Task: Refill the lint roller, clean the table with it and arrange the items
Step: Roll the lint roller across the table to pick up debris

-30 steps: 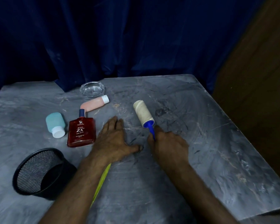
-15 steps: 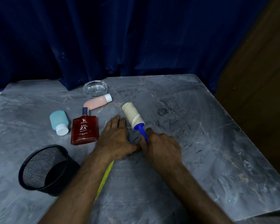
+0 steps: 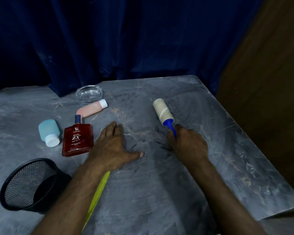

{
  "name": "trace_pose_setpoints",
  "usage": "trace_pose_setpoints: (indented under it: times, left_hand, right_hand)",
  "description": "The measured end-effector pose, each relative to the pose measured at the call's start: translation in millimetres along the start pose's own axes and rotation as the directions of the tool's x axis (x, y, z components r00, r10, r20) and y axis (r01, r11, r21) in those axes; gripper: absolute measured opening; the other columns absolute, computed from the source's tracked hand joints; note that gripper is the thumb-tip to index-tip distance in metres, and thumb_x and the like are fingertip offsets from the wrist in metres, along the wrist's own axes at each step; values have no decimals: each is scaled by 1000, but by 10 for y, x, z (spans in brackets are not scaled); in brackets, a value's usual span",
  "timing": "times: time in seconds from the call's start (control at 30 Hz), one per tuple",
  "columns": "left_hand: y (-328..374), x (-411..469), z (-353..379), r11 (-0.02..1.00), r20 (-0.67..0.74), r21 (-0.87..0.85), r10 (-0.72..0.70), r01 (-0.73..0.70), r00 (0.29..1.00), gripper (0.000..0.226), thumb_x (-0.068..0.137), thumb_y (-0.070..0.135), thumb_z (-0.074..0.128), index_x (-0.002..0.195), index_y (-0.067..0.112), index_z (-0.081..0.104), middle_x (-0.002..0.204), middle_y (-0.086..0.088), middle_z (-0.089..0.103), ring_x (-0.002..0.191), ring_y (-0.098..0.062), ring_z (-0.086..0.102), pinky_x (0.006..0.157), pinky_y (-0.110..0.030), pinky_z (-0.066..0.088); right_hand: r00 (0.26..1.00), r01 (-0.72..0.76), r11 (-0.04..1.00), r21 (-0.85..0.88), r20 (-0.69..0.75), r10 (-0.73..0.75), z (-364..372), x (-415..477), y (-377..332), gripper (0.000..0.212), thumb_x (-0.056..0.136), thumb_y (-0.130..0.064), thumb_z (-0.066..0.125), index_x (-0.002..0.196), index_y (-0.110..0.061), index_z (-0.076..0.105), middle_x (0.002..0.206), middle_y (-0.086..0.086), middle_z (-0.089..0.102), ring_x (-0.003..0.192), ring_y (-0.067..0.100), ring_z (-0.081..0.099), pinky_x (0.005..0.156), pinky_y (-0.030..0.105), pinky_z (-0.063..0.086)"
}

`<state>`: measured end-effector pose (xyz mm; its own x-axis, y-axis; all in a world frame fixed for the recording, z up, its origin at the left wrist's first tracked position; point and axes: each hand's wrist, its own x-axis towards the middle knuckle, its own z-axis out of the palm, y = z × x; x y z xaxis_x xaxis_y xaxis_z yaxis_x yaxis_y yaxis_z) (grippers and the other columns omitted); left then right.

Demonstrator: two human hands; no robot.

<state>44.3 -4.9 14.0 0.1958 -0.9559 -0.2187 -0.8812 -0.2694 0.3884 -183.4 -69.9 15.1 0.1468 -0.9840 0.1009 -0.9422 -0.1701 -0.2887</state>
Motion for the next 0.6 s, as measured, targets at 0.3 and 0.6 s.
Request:
trace_pose_setpoints:
  times: [0.3,0.6]
  left_hand:
    - [-9,7,3,1000,-2,3,2,-2,1000,143,63,94,63,171,18,7,180,-3,-2,166,-23,0,133,-38,9]
    - [5,1,1,1000,-9,17,0,0,1000,142,64,94,62,171,19,8,180,-3,-1,166,-23,1,133,-38,9]
  right_hand:
    - [986,-165,986,7,-4,165,-213,233,622,39,104,-49,44,112,-16,63,95,10,71,84,27,65,70,37,48]
    - [959,-282,958,-47,-26,282,-477,250,1107,43,107,-47,39,113,-11,63,96,13,67,81,26,56,71,36,42]
